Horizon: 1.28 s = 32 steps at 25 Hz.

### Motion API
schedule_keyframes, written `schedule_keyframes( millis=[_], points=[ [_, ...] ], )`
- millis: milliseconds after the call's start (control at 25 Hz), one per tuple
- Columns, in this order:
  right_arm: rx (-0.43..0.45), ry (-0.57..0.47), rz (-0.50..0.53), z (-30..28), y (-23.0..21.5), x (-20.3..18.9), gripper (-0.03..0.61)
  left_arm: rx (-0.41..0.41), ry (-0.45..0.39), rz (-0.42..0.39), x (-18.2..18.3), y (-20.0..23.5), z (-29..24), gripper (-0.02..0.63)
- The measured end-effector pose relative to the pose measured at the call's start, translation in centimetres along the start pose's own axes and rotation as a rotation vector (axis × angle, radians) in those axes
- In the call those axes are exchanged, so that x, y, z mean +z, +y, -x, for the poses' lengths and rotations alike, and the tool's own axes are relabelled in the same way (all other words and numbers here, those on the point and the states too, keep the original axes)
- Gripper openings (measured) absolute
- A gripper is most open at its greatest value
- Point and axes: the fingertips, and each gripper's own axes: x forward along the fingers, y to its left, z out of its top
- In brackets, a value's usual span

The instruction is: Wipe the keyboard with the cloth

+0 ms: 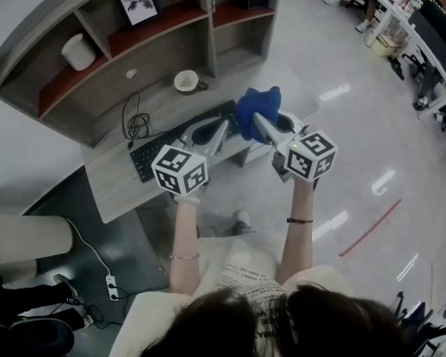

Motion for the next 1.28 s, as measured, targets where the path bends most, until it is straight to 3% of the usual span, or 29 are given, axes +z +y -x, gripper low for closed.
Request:
schedule_keyframes(
  millis=[240,520,1280],
  points=[
    [0.050,0.022,-0.009,-0.4,-0.8,-0.9,0.058,0.075,-0.001,0.031,-1.3,0.2,-0.5,0.002],
    [0.047,0.042,-0.031,-0.5,-2.5,-1.8,0.058,0.102,0.000,0.077,-2.7,0.5,-0.9,0.002],
    [-0.021,0.127,-0.076,-4.2,-6.4,-5.3,0.058,0.075,0.030,0.212,-5.7,5.5,-3.1,0.002]
  ],
)
